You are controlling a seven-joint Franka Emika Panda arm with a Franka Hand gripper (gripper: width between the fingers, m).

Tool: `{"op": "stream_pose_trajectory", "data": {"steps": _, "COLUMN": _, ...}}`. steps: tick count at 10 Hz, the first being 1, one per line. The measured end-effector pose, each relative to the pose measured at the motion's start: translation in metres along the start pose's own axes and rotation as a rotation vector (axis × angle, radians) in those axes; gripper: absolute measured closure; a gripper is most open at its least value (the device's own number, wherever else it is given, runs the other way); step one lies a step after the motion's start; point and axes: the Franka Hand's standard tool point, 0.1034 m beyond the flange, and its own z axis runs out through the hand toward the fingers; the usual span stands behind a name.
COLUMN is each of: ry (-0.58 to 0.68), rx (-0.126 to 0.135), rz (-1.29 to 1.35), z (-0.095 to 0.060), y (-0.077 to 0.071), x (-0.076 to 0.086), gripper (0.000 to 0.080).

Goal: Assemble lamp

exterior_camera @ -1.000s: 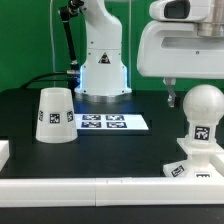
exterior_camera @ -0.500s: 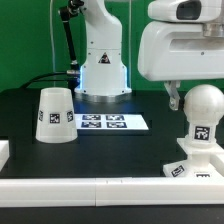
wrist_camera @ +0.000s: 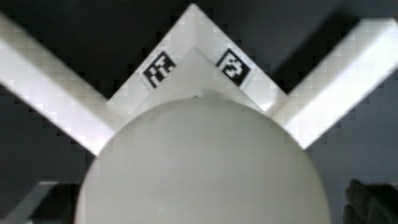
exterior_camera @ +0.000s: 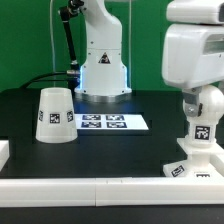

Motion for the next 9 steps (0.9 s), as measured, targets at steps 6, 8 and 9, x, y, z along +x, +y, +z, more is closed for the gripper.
{"op": "stream_pose_trajectory", "data": {"steps": 6, "ry": -0.018, "rx": -0.024, "rz": -0.338, "z": 0.0003, "y": -0.0001, "x": 0.0009, "gripper": 0.0101}}
{"op": "stream_pose_trajectory", "data": {"steps": 8, "ry": -0.019, "rx": -0.024, "rz": -0.371, "z": 0.0003, "y": 0.0011, "x": -0.0001, "gripper": 0.0212}}
{"op": "stream_pose_trajectory", "data": {"steps": 9, "ry": -0.019, "rx": -0.024, "rz": -0.370, "z": 0.0004, "y": 0.0012, "x": -0.0002, "gripper": 0.0222}}
